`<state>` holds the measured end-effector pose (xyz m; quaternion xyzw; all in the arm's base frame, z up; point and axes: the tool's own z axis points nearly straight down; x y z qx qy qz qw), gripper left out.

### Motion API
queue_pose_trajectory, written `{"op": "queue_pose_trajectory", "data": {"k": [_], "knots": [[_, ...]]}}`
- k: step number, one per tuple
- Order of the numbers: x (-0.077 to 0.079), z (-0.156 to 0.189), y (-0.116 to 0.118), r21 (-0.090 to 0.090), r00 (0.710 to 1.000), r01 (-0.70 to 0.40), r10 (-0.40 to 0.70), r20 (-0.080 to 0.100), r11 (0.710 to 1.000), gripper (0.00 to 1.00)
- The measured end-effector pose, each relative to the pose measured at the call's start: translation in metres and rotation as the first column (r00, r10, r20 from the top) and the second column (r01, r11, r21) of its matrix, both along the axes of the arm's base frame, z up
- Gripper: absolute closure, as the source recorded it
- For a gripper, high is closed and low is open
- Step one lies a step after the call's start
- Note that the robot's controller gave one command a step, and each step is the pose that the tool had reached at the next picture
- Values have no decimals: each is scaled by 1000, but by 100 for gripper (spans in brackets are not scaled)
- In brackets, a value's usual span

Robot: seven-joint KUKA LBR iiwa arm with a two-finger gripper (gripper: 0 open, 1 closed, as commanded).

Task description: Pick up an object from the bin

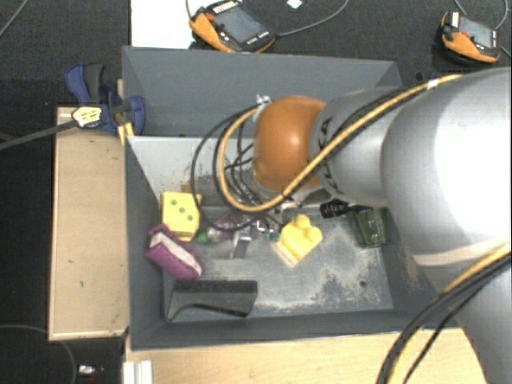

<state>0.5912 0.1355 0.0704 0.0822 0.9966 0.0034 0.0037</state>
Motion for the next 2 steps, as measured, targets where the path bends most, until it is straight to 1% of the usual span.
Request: {"op": "queue_pose_trajectory", "data": {"k": [1,2], "knots": [[2,1,23,-2,997,-81,81,0,997,0],[1,1,3,0,1000,-11,11,0,1000,0]]}}
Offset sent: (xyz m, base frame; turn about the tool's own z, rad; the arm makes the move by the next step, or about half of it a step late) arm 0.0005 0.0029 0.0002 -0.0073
